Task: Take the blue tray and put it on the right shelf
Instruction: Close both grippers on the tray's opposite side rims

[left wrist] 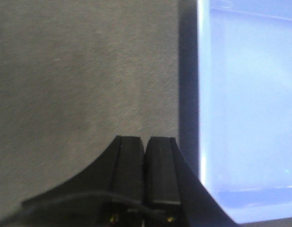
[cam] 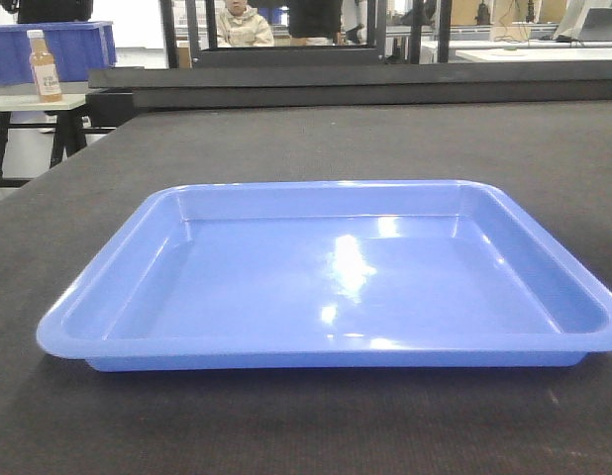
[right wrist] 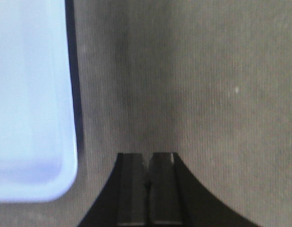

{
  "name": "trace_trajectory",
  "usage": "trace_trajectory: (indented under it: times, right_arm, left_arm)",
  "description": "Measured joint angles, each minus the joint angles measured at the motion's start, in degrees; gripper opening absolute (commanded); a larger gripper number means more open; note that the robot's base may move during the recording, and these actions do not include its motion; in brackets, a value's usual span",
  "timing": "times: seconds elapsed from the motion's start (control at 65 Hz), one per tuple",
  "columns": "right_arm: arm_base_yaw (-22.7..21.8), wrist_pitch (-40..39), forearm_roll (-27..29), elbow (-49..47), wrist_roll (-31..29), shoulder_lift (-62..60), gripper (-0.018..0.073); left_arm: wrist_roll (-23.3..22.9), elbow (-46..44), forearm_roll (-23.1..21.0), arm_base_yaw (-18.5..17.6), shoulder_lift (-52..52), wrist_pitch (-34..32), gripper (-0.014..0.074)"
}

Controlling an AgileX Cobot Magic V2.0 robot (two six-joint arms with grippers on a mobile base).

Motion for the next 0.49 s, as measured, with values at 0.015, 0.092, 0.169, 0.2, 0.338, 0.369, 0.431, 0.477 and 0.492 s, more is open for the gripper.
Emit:
trace_trajectory:
  times: [0.015,0.092,0.169,0.2,0.338,0.369,0.431,0.477,0.492]
  right_arm:
    - [0.82,-0.36,-0.85,-0.36,1.18,0.53,0.0056]
    - [4.42,-1.02,-4.72,-1.84,6.28,2.90,0.0056]
    - [7.99,-1.04,-7.16,-3.46,9.07,5.86,0.0056]
    - [9.06,-1.04,-7.30,-4.08,9.89,7.11,0.0056]
    - [12.37,-0.60,-5.88,-7.91,10.80,14.01,0.0056]
    - [12.78,-0.60,-5.32,-8.63,10.80,15.21,0.0056]
    - [13.07,-0.74,-4.37,-10.11,10.84,17.66,0.0056]
    - [13.07,-0.86,-3.96,-10.91,10.93,18.96,0.0056]
    - [13.07,-0.98,-3.96,-11.12,10.93,19.34,0.0056]
  left_arm:
    - [-0.55,-0.49,0.40,-0.63,1.10,0.00,-0.0042]
    - [-6.99,-3.54,5.43,-5.04,5.54,0.00,-0.0042]
    - [-14.29,-6.54,11.98,-8.89,9.37,0.14,-0.0042]
    - [-16.27,-7.70,13.77,-10.05,11.29,0.64,-0.0042]
    - [-20.59,-14.02,16.28,-14.05,18.39,3.56,-0.0042]
    - [-20.74,-15.10,16.59,-14.66,19.54,3.75,-0.0042]
    - [-21.18,-17.11,16.69,-15.78,21.62,3.99,-0.0042]
    - [-21.16,-18.78,16.69,-16.30,23.19,4.20,-0.0043]
    - [-21.16,-19.20,16.28,-16.44,23.63,4.39,-0.0043]
